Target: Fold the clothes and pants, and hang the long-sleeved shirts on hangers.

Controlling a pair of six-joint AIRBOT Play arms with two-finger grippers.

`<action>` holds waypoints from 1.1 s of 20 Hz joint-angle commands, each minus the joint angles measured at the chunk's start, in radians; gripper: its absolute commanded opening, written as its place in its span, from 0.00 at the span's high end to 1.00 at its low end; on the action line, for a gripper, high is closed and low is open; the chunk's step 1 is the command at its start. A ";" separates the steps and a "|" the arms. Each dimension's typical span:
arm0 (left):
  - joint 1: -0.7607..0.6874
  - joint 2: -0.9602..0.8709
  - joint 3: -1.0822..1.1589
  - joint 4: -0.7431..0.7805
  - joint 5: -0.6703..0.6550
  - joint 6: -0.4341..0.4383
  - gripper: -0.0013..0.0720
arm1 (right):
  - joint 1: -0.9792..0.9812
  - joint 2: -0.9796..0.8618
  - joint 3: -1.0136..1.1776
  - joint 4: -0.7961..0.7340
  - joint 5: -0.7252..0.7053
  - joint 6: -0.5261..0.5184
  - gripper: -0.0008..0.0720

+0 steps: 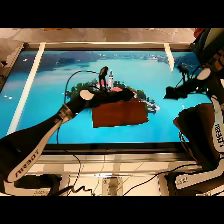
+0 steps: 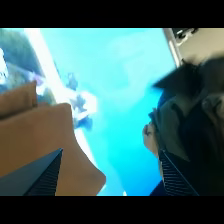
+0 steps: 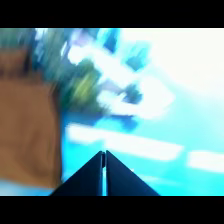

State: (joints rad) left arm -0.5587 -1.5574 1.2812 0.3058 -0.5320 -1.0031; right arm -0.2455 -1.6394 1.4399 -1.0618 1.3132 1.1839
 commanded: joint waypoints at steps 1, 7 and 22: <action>0.078 0.035 0.003 0.015 -0.077 0.000 0.01 | -0.053 -0.001 -0.245 0.345 -0.081 -0.148 0.25; 0.114 0.047 0.003 0.041 -0.104 0.043 0.02 | 0.098 -0.076 -0.418 0.460 -0.203 -0.113 0.17; 0.680 0.273 0.002 0.720 -0.642 -0.007 0.96 | 0.357 0.002 -0.135 0.398 -0.331 -0.056 0.97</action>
State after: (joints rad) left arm 0.0013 -1.3483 1.2831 0.8310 -1.0168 -0.9710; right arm 0.1215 -1.6920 1.2137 -0.5930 0.9676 1.0679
